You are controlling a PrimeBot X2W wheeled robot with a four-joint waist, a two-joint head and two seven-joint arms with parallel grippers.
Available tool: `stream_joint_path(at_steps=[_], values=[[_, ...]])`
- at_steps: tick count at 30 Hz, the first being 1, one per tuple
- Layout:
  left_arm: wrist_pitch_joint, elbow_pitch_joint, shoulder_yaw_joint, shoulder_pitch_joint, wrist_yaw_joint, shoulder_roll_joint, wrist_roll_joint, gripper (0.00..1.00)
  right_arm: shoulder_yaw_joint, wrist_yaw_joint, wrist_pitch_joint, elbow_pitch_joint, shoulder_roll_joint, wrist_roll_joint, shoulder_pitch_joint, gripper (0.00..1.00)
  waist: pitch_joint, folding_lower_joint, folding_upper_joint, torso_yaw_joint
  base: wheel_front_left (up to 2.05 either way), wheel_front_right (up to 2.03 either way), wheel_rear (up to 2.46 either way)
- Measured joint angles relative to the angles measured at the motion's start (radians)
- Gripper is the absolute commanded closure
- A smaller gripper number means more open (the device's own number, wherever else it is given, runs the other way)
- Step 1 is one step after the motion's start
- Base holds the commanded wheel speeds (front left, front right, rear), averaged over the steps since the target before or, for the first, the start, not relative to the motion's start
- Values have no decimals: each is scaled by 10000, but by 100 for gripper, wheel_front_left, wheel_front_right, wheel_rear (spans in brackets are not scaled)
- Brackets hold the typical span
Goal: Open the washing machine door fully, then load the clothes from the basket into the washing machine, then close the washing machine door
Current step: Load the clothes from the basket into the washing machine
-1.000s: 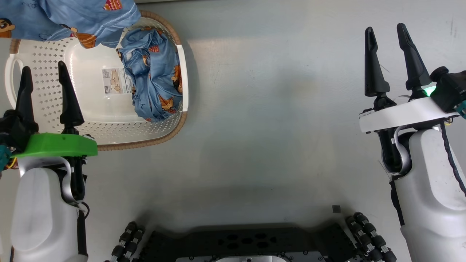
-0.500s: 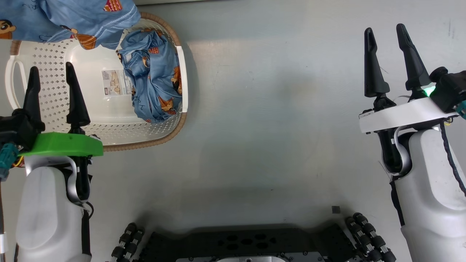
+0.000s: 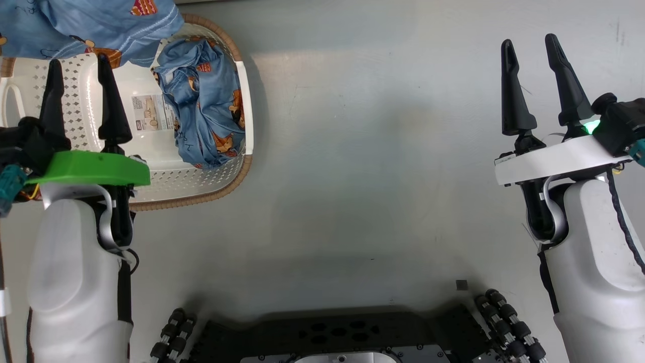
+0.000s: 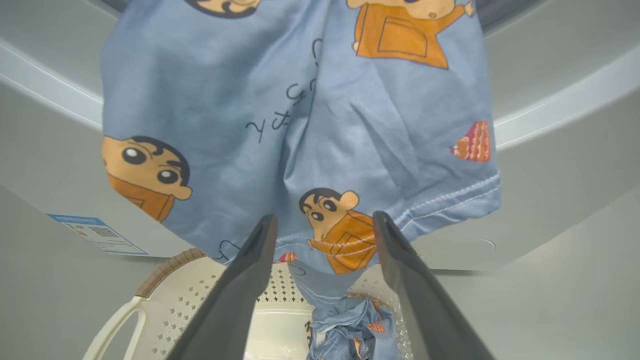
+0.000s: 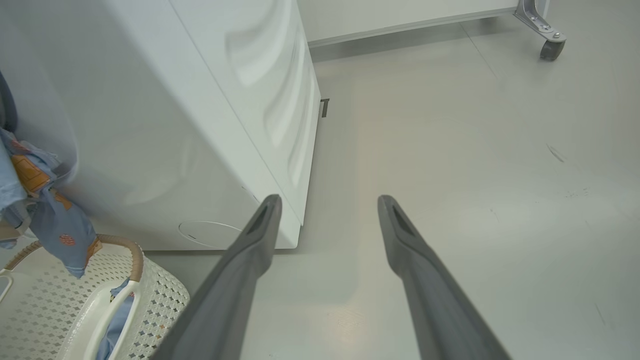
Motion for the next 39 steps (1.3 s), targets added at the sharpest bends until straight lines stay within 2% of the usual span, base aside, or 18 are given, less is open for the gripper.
stream_joint_path(at_steps=[17, 28, 39], values=[[0, 1338, 40, -1728, -56, -94, -681, 0, -56, 0, 0, 12, -10, 2, -53, 0, 471, 0, 0, -164, 0, 0, 0], [0, 1893, 646, -1972, 21, -109, -815, 0, -81, 0, 0, 10, -13, 2, -54, 0, 611, 0, 0, -69, 0, 0, 0], [0, 2368, 606, -2770, 15, -109, -940, 0, -61, 0, 0, -23, -23, 2, -57, 0, 788, 0, 0, -2, 0, 0, 0]])
